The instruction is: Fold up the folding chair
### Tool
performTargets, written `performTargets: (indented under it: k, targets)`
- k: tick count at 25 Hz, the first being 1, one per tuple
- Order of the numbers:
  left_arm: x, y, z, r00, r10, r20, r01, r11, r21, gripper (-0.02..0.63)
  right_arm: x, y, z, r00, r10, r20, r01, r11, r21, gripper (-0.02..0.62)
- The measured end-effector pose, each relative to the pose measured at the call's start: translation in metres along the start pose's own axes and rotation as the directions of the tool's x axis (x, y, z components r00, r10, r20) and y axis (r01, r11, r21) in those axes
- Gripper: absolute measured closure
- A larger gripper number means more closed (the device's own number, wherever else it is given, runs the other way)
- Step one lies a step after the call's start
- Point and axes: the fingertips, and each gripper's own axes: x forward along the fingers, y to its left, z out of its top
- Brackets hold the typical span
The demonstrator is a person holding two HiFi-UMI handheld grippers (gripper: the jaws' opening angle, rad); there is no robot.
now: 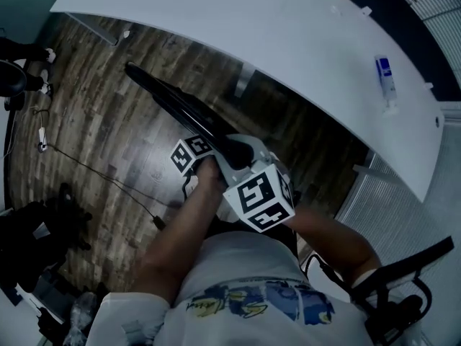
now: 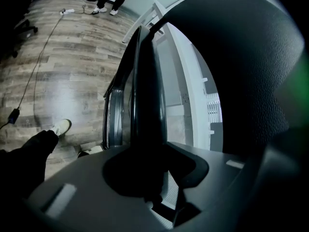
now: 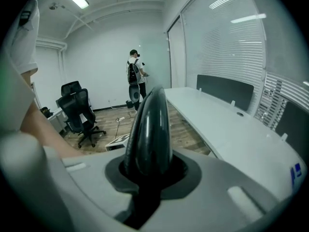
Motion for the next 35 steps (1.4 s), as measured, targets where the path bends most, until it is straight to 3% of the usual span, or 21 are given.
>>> performTargets:
  k: [4, 7, 10, 17, 27, 35]
  targets:
    - [0.021, -0.014, 0.002, 0.998, 0.015, 0.055, -0.012, 0.999, -0.043, 0.479, -0.002, -0.029, -0.004, 0.999, 0.049, -0.003, -0.049, 0.998, -0.031, 0.534]
    - [0.036, -0.039, -0.006, 0.999, -0.004, 0.051, 0.008, 0.996, -0.09, 0.479, -0.003, -0.052, -0.01, 0.997, 0.079, -0.004, -0.079, 0.996, -0.034, 0.535]
    - [0.061, -0.05, -0.013, 0.999, 0.017, 0.048, -0.013, 0.996, -0.092, 0.479, -0.005, -0.083, -0.02, 0.995, 0.098, -0.008, -0.098, 0.995, -0.028, 0.535]
    - [0.082, -0.057, -0.017, 0.997, 0.049, 0.058, -0.042, 0.992, -0.116, 0.479, -0.006, -0.108, -0.027, 0.989, 0.148, 0.027, -0.147, 0.988, -0.044, 0.535]
    - [0.095, -0.078, -0.021, 0.997, 0.033, 0.071, -0.021, 0.986, -0.167, 0.486, -0.012, -0.134, -0.036, 0.981, 0.191, 0.033, -0.187, 0.979, -0.08, 0.535]
    - [0.142, -0.097, -0.039, 0.997, 0.057, 0.043, -0.049, 0.984, -0.169, 0.485, -0.023, -0.191, -0.064, 0.973, 0.225, 0.046, -0.221, 0.973, -0.071, 0.537]
